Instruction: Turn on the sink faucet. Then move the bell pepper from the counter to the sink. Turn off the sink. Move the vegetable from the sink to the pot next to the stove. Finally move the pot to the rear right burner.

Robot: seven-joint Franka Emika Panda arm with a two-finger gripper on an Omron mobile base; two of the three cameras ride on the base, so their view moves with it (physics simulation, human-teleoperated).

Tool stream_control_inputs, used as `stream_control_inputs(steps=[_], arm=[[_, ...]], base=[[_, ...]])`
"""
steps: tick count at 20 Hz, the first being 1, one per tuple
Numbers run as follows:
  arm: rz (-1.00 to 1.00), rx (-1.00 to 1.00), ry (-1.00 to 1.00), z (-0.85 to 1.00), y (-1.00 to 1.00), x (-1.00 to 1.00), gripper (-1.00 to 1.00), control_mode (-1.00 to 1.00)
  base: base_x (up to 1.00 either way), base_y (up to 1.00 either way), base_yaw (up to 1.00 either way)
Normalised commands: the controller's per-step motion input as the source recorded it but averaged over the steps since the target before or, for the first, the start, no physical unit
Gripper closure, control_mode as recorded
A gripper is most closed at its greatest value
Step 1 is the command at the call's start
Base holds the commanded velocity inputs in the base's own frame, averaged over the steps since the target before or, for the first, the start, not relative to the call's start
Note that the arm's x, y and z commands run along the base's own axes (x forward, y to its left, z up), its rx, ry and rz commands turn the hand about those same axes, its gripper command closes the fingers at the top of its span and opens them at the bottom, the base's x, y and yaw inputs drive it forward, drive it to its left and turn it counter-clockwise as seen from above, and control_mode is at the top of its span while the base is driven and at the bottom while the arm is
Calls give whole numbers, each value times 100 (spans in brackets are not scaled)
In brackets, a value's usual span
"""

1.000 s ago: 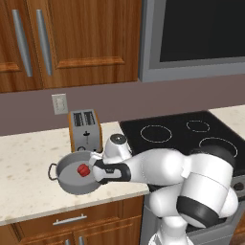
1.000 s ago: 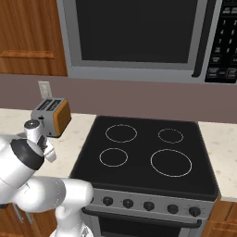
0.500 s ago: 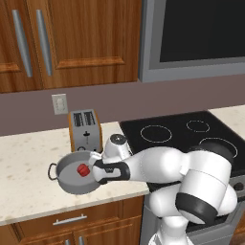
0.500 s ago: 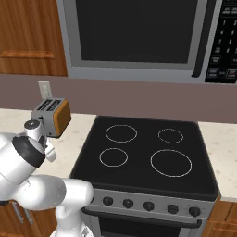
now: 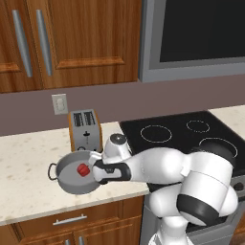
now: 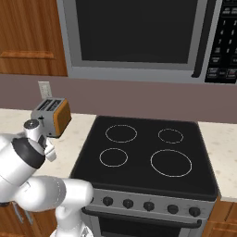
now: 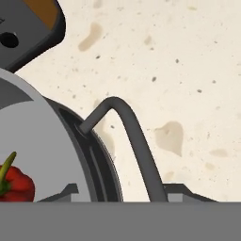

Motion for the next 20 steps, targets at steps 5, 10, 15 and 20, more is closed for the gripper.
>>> stream_control_inputs(steps=[5,10,15,20], arm=[[-9,1,-11,14,-9,-43,100,-100],[-17,2,-11,29,-28,-53,100,-100],[-24,6,-5,48,-45,-28,100,-100],[-29,7,0,47,-53,0,100,-100]], base=[[0,0,0],[0,0,0],[0,0,0],[0,0,0]])
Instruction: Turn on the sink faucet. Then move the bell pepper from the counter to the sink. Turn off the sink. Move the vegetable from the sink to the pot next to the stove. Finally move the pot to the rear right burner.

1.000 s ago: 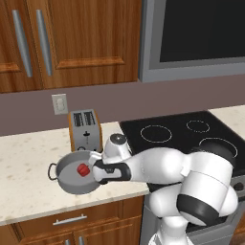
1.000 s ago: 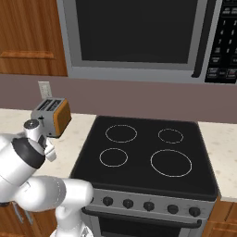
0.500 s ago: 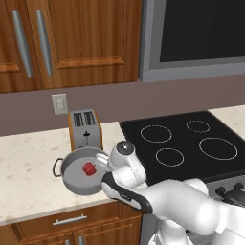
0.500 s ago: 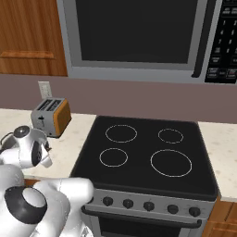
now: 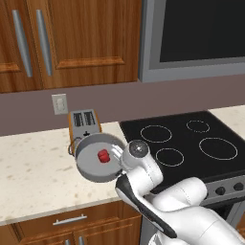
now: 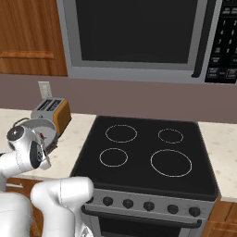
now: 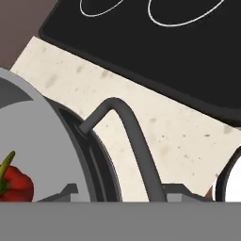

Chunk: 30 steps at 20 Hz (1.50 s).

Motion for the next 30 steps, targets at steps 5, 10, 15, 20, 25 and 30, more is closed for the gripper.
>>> stream_control_inputs(steps=[5,10,15,20,25,30], arm=[[-28,8,1,28,-60,0,100,-100],[-28,7,4,25,-64,0,100,-100],[-29,6,6,19,-71,0,100,-100],[-30,5,4,18,-73,5,100,-100],[-30,4,1,11,-75,8,100,-100],[-29,4,2,0,-70,11,100,-100]], base=[[0,0,0],[0,0,0],[0,0,0],[0,0,0],[0,0,0],[0,0,0]])
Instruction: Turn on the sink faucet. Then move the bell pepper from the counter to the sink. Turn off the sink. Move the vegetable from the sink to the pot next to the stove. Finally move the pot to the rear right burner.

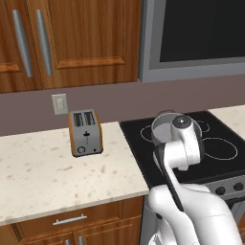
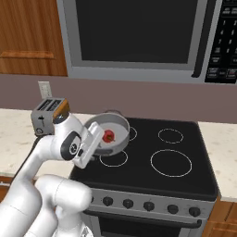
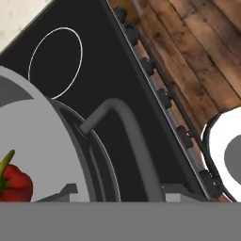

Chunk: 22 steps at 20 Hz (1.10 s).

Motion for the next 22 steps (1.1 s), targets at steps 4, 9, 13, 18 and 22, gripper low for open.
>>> stream_control_inputs(steps=[4,9,13,18,22], arm=[[-24,5,3,0,-68,25,100,-100],[-8,9,2,0,-69,39,100,-100],[-3,10,2,0,-73,47,100,-100],[-2,7,5,-2,-48,48,100,-100],[0,0,4,-6,-21,47,100,-100]], base=[[0,0,0],[0,0,0],[0,0,0],[0,0,0],[0,0,0]])
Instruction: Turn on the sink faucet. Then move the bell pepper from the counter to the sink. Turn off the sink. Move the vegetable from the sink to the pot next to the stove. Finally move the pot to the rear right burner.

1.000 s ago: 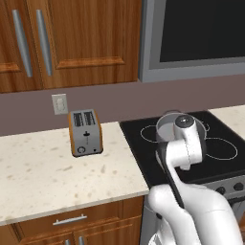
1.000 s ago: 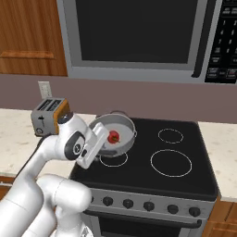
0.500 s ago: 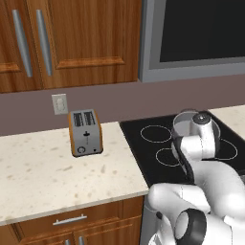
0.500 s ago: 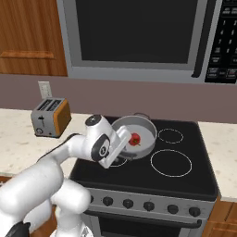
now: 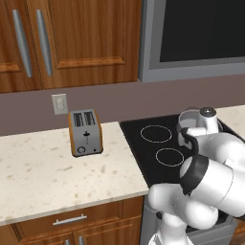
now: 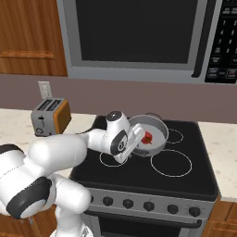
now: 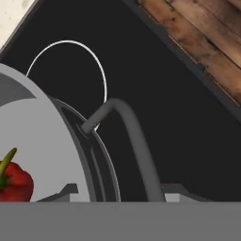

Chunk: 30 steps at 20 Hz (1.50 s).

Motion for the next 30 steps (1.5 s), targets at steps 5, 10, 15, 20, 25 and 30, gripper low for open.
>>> stream_control_inputs(steps=[5,10,15,20,25,30], arm=[[0,0,6,0,-9,43,100,-100],[0,0,2,-7,-27,29,100,-100],[0,0,2,-11,-40,26,100,-100],[0,0,2,-7,-36,35,100,-100],[0,0,1,-7,-31,45,100,-100],[0,0,0,-13,-29,44,100,-100]], base=[[0,0,0],[0,0,0],[0,0,0],[0,0,0],[0,0,0],[0,0,0]])
